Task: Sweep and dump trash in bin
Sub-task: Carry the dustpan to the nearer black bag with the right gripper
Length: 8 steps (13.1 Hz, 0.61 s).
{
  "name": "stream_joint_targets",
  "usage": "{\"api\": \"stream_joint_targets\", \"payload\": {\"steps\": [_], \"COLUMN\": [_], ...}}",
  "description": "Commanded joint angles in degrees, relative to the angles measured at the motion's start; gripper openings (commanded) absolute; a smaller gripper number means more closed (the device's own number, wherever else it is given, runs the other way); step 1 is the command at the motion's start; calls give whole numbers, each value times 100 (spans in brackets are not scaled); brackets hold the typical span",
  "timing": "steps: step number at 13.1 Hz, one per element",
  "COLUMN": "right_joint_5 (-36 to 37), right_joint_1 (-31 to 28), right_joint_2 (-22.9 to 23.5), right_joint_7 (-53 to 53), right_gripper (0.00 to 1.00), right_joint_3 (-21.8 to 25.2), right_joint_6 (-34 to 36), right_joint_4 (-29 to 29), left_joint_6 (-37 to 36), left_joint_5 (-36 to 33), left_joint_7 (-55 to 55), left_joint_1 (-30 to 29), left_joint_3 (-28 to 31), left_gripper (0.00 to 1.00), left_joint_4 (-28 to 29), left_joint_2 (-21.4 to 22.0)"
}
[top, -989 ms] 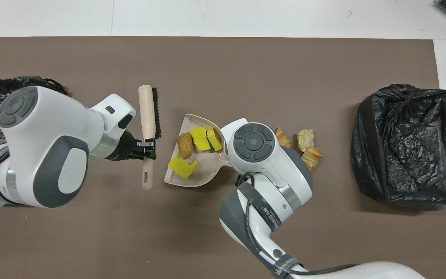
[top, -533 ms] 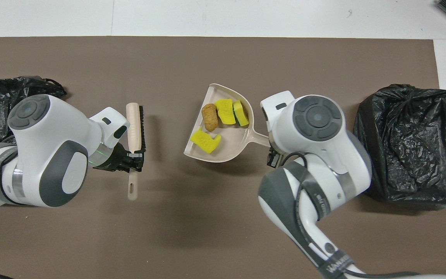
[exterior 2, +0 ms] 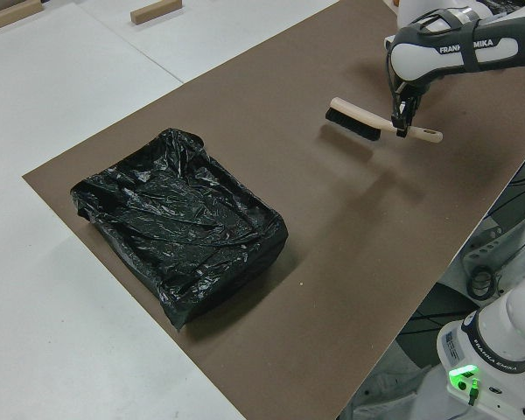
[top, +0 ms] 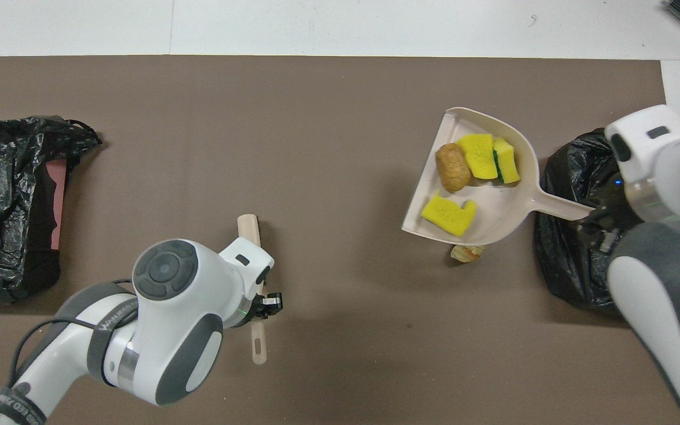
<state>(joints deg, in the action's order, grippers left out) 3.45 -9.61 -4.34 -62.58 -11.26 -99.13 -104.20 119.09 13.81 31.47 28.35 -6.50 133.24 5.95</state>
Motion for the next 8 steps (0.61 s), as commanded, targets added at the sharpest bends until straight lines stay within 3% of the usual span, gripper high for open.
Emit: {"api": "stream_joint_targets", "payload": {"steps": [1, 4, 5, 7, 8], "right_joint_5": [-82, 277, 610, 1068, 1322], "right_joint_1": [-636, -1357, -1586, -1772, -1782], "right_joint_2": [-49, -58, -66, -49, 3], "right_joint_7": [-1251, -2500, -2852, -3546, -3977], "right_gripper": [0, 0, 0, 0, 0], "right_joint_3": [359, 590, 598, 799, 853], "right_joint_6": [166, 70, -52, -377, -605], "right_joint_4": [66, 49, 57, 49, -4], "left_joint_6": [324, 974, 958, 914, 862], "left_joint_5": [-97, -97, -89, -89, -97], "left_joint_7": [638, 949, 896, 852, 808], "left_joint_1": [704, 944, 901, 830, 734], "left_joint_3": [78, 78, 87, 105, 122], "left_gripper": [0, 0, 6, 100, 100], "left_joint_4": [483, 905, 897, 696, 486], "left_joint_2": [319, 301, 284, 170, 13]}}
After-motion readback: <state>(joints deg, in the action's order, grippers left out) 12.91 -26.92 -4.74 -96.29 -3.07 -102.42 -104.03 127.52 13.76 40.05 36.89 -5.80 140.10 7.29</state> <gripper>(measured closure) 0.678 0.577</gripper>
